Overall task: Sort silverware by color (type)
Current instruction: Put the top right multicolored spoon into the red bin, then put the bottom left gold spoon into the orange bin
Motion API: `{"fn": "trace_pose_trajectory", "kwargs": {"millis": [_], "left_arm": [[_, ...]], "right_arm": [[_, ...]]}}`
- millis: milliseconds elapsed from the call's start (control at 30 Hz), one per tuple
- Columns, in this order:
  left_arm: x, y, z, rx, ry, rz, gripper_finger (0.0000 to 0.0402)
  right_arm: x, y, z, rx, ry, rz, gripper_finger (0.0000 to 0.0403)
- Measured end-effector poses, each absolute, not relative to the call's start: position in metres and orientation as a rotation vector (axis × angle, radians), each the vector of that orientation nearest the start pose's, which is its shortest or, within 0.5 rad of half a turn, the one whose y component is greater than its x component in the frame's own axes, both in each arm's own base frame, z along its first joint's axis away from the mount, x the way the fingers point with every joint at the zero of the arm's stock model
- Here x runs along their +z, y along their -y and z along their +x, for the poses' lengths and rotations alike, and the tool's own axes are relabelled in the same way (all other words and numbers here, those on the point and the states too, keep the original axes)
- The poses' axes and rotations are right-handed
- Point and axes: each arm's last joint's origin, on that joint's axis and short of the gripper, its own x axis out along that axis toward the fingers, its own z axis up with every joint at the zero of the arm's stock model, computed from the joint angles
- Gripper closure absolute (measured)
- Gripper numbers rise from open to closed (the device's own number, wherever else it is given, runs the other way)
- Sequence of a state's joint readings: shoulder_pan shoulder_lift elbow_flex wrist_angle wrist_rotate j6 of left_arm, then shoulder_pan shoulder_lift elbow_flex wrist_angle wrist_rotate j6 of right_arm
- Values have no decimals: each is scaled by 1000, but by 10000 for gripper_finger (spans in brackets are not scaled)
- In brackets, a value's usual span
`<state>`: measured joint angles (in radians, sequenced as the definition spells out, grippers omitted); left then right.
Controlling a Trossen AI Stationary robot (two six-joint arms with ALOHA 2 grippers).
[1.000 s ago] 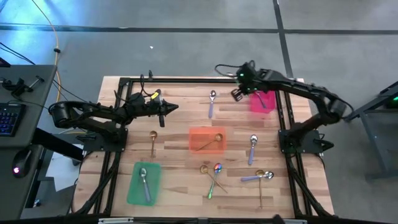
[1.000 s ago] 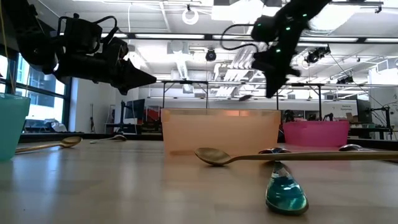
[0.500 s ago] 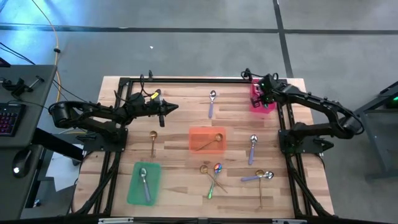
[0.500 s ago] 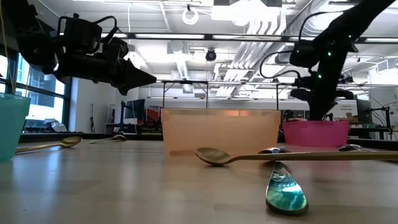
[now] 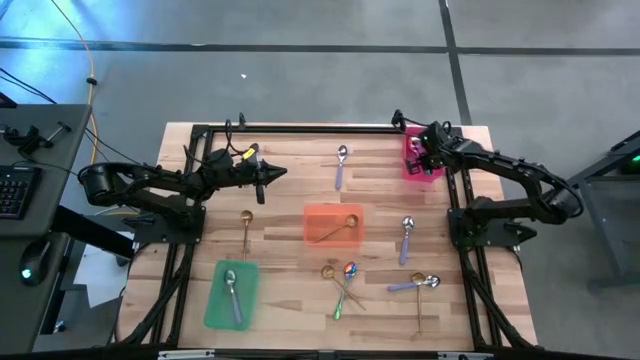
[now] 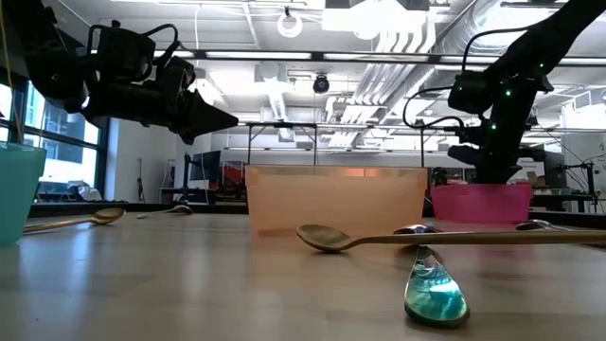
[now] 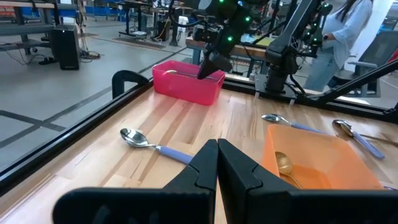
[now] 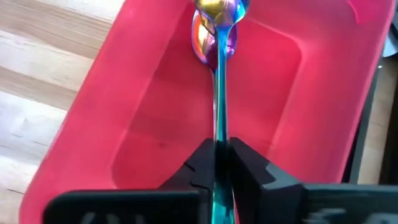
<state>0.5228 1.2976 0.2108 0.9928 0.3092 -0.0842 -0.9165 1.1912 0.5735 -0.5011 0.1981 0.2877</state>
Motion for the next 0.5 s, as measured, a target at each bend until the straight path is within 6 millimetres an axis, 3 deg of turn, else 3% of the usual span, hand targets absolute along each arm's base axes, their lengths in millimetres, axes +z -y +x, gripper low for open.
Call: {"fn": "trace_pose_trajectory", "kwargs": {"millis": [133, 267, 400, 500], "left_arm": [[160, -98, 187, 216, -78, -123, 401], [159, -94, 189, 194, -88, -100, 401], [159, -85, 194, 141, -98, -49, 401], [163, -74, 205, 65, -134, -25, 401]], "right_arm": [[171, 161, 117, -1146, -961, 649, 325], [186, 164, 120, -1154, -948, 622, 282], [213, 158, 129, -1127, -920, 518, 275], [231, 143, 139, -1048, -860, 444, 298]]}}
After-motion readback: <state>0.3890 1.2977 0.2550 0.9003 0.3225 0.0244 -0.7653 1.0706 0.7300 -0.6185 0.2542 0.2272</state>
